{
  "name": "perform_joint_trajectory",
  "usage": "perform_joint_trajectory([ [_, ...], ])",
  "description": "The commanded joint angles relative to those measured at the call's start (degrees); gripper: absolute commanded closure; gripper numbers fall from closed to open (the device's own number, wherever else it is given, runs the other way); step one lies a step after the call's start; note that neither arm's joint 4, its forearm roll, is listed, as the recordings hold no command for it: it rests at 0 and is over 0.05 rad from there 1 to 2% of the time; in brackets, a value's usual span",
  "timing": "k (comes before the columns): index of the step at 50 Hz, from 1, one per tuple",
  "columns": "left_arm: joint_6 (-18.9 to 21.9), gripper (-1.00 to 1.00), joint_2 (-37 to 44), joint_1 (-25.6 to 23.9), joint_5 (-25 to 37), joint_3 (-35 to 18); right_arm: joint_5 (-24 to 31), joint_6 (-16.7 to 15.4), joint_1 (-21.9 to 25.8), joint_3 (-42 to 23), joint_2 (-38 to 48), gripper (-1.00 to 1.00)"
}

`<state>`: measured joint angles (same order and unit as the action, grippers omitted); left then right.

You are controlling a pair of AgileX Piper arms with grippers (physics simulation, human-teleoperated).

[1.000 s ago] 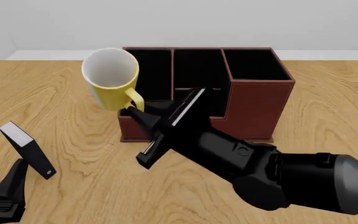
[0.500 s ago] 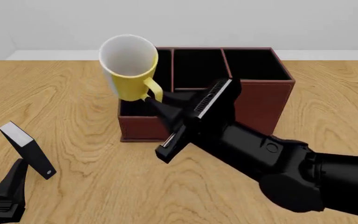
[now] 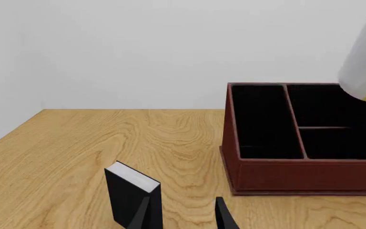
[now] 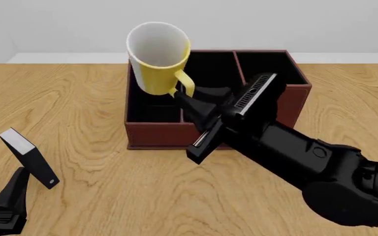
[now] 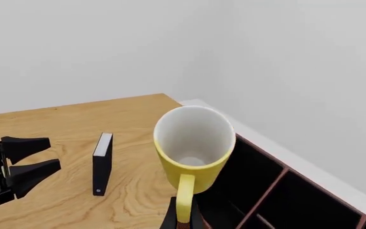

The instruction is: Pick up the yellow and white mug and place it to the right of the caddy.

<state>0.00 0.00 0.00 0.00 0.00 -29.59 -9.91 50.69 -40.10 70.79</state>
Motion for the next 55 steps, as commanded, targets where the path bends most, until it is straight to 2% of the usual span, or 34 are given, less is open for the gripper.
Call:
perform_joint_trajectory([
  [1, 0.00, -1.00, 0.00, 0.00, 0.00, 0.00, 1.11, 0.11, -1.21, 0.51, -2.77, 1.00],
  [55, 0.00, -1.00, 0.00, 0.00, 0.00, 0.00, 4.91, -0.69, -8.83, 3.92, -11.42, 1.00],
])
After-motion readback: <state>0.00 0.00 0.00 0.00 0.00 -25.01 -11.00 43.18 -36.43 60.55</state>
